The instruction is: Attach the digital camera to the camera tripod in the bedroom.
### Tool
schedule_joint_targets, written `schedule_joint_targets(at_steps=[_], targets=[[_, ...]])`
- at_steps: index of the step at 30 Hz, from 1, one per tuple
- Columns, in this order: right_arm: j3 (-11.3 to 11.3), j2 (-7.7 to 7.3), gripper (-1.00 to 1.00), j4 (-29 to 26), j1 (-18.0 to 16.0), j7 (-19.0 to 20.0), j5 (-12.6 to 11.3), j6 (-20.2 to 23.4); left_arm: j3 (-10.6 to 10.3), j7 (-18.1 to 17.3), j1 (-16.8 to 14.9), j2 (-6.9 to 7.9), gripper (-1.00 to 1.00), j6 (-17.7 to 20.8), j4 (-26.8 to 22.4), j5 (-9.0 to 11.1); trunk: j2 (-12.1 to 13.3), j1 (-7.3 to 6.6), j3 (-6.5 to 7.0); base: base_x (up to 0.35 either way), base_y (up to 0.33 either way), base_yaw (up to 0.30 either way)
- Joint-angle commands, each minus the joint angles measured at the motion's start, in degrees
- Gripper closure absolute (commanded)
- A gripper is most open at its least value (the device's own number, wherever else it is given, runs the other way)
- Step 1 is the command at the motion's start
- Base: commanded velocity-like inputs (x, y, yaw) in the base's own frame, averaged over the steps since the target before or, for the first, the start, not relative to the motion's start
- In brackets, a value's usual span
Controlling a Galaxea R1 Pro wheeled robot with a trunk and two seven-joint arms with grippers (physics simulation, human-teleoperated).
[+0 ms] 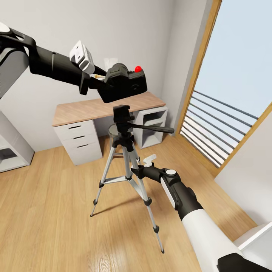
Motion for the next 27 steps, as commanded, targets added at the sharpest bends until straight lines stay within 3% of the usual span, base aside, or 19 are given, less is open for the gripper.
schedule_joint_targets(at_steps=[1, 4, 7, 10, 18, 20, 22, 24, 27], targets=[[-0.03, 0.04, 1.0, -0.05, -0.04, 0.33, 0.57, 0.25, -0.19, 0.17, -0.12, 0.03, 1.0, 0.08, -0.01, 0.14, -0.12, 0.03, -0.11, 0.0, 0.0, 0.0], [-0.03, 0.04, 1.0, -0.05, -0.04, 0.33, 0.56, 0.31, -0.31, 0.28, -0.12, 0.0, 1.0, -1.59, -0.06, -1.15, -0.12, 0.03, -0.11, 0.0, 0.0, 0.0], [-0.03, 0.09, 1.0, -0.05, -0.04, 0.33, 0.38, 0.22, -0.43, 0.26, -0.12, 0.3, 1.0, -9.01, -0.17, -3.42, -0.12, 0.03, -0.11, 0.0, 0.0, 0.0], [-0.03, 0.11, 1.0, -0.05, -0.04, 0.29, 0.36, -0.03, -1.0, 0.22, -0.12, 0.38, 1.0, -12.63, -0.16, -3.92, -0.12, 0.03, -0.11, 0.0, 0.0, 0.0], [-0.06, 0.05, 1.0, -0.05, -0.04, 0.21, 0.47, -0.18, -3.21, 0.21, -0.12, 0.6, 1.0, -14.75, -0.02, -4.17, -0.12, 0.03, -0.11, 0.0, 0.0, 0.0], [-0.07, 0.04, 1.0, -0.05, -0.04, 0.18, 0.45, -0.18, -5.12, 0.18, -0.12, 0.79, 1.0, -14.84, 0.0, -4.17, -0.12, 0.03, -0.11, 0.0, 0.0, 0.0], [-0.1, 0.04, 1.0, -0.05, -0.04, 0.17, 0.42, -0.19, -8.95, 0.16, -0.12, 1.24, 1.0, -14.94, 0.02, -4.14, -0.12, 0.03, -0.11, 0.0, 0.0, 0.0], [-0.08, 0.04, 1.0, -0.05, -0.04, 0.16, 0.41, -0.19, -10.54, 0.19, -0.12, 1.62, 1.0, -15.01, 0.04, -4.08, -0.12, 0.03, -0.11, 0.0, 0.0, 0.0], [-0.07, 0.04, 1.0, -0.05, -0.04, 0.12, 0.47, -0.19, -13.05, 0.3, -0.12, 3.97, 1.0, -15.15, 0.1, -3.63, -0.12, 0.03, -0.11, 0.0, 0.0, 0.0]])
